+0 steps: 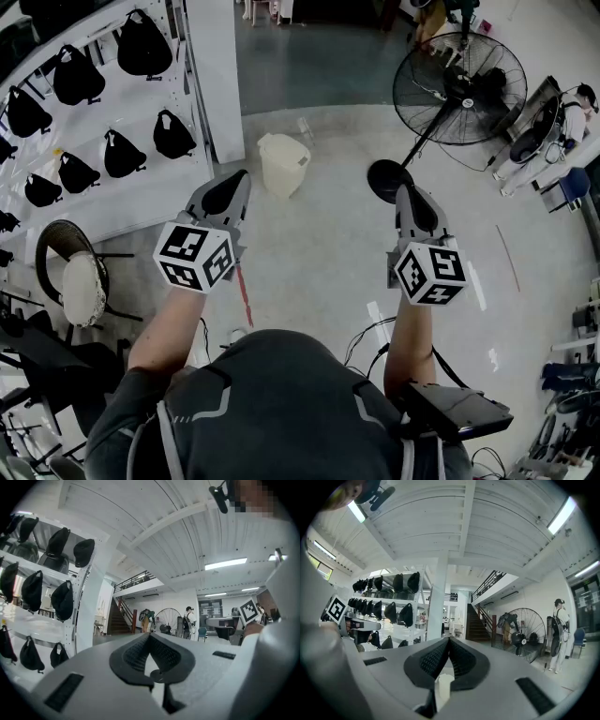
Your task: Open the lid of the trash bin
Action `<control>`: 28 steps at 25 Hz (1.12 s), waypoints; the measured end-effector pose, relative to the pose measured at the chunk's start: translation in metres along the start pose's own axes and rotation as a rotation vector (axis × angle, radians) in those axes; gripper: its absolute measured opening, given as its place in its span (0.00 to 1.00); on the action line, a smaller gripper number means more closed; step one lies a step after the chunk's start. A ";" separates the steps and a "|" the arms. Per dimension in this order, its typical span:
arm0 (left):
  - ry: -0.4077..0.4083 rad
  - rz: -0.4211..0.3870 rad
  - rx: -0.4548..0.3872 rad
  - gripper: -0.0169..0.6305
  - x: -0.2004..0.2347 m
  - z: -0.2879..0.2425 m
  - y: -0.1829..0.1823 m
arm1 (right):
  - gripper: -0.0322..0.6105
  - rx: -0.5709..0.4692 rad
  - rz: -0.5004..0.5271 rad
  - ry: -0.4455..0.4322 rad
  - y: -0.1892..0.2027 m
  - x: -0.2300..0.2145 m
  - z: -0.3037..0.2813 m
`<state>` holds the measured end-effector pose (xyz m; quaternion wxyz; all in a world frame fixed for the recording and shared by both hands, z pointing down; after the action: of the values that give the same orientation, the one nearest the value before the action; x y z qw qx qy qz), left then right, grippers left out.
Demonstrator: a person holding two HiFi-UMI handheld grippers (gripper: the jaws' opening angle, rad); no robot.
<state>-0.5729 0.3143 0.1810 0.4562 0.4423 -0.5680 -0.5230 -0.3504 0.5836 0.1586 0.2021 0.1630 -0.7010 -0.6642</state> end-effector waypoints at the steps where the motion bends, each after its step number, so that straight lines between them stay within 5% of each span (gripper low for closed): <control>1: -0.001 -0.002 -0.002 0.04 -0.003 0.000 0.000 | 0.09 -0.005 0.001 -0.004 0.000 -0.002 0.001; 28: -0.049 0.026 -0.011 0.04 -0.077 -0.035 0.006 | 0.09 -0.025 -0.015 -0.142 0.021 -0.090 0.030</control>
<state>-0.5240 0.3832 0.1844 0.4514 0.4196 -0.5819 -0.5307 -0.2867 0.6554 0.1728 0.1490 0.1181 -0.7041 -0.6842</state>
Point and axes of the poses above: the fingertips, and each gripper's own axes: z backward along the fingers, x to its left, y out of its underside, the point moved 10 cm from there along z, backward along the fingers, and after that the axes turned 2 degrees about x, right-handed, at the moved point
